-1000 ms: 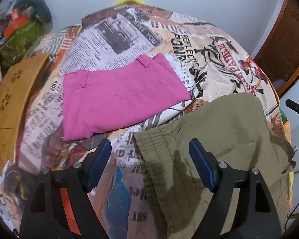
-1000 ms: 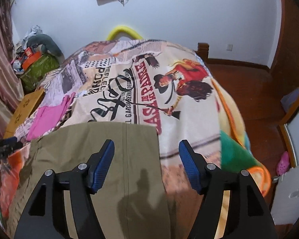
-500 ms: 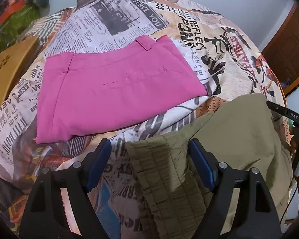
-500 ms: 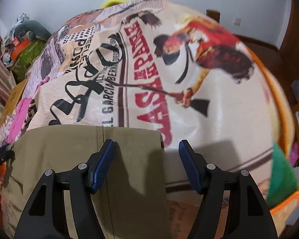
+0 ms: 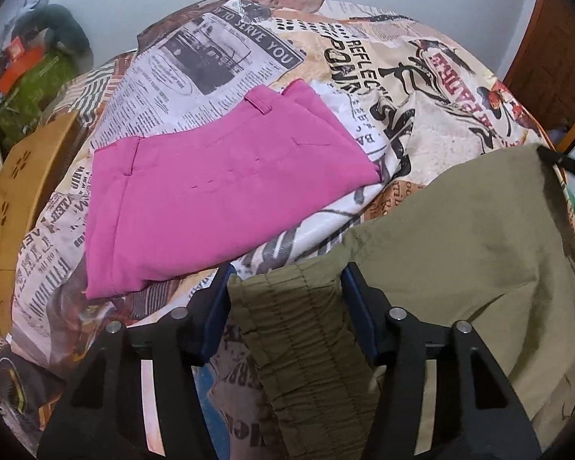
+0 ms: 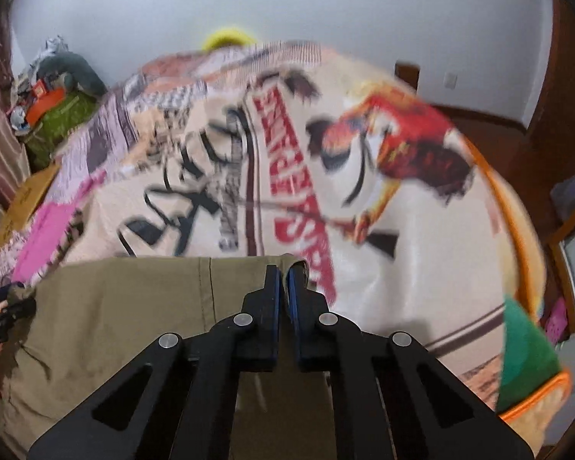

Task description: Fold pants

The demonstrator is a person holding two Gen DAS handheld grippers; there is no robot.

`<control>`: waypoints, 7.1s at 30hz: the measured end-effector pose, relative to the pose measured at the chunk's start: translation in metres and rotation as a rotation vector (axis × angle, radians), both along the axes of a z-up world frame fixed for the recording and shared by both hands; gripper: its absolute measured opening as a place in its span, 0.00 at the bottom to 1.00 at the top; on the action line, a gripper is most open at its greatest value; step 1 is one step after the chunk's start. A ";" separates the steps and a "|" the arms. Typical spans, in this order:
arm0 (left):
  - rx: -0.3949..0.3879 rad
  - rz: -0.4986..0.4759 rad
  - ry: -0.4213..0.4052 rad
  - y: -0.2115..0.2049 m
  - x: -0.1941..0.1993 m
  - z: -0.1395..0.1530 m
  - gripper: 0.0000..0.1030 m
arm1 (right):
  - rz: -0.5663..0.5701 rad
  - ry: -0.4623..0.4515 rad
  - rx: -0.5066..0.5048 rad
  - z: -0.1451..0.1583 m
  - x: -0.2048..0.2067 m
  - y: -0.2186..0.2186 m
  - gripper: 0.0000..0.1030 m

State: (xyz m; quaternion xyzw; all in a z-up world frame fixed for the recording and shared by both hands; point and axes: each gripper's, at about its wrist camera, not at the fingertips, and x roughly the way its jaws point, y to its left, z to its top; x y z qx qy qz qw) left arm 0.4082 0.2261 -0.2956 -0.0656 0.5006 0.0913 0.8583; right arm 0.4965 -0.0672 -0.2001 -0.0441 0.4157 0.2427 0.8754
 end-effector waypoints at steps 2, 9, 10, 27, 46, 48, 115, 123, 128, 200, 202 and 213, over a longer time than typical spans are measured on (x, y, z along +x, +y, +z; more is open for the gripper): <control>0.007 -0.002 -0.001 0.000 -0.001 0.004 0.52 | 0.003 -0.053 0.013 0.021 0.000 0.001 0.01; 0.028 0.019 -0.052 -0.001 -0.006 0.030 0.50 | 0.066 -0.200 0.063 0.088 -0.020 0.013 0.01; 0.029 0.022 -0.061 -0.001 -0.007 0.035 0.50 | 0.072 -0.217 0.062 0.094 -0.025 0.015 0.01; 0.100 -0.021 -0.263 -0.025 -0.056 0.141 0.49 | 0.027 -0.299 0.164 0.158 -0.068 -0.018 0.01; 0.076 -0.080 -0.237 -0.068 -0.153 0.144 0.49 | 0.060 -0.211 0.146 0.145 -0.179 -0.071 0.02; 0.064 -0.083 -0.224 -0.069 -0.163 0.139 0.49 | 0.061 -0.197 0.141 0.138 -0.189 -0.074 0.02; 0.217 -0.409 -0.049 -0.181 -0.203 0.087 0.92 | 0.339 0.028 -0.074 0.019 -0.306 0.013 0.24; 0.248 -0.421 -0.058 -0.198 -0.209 0.074 0.75 | 0.345 -0.010 -0.028 0.033 -0.312 0.007 0.10; 0.222 -0.398 -0.057 -0.194 -0.212 0.076 0.40 | 0.361 -0.026 -0.031 0.040 -0.318 0.003 0.09; -0.042 -0.030 -0.018 -0.090 -0.252 0.057 0.60 | -0.050 0.240 -0.001 -0.007 -0.314 -0.126 0.47; -0.015 -0.038 -0.037 -0.092 -0.252 0.068 0.60 | -0.047 0.221 -0.008 0.000 -0.313 -0.124 0.47; 0.014 -0.035 -0.172 -0.077 -0.221 0.126 0.66 | -0.038 0.056 0.039 0.060 -0.287 -0.122 0.47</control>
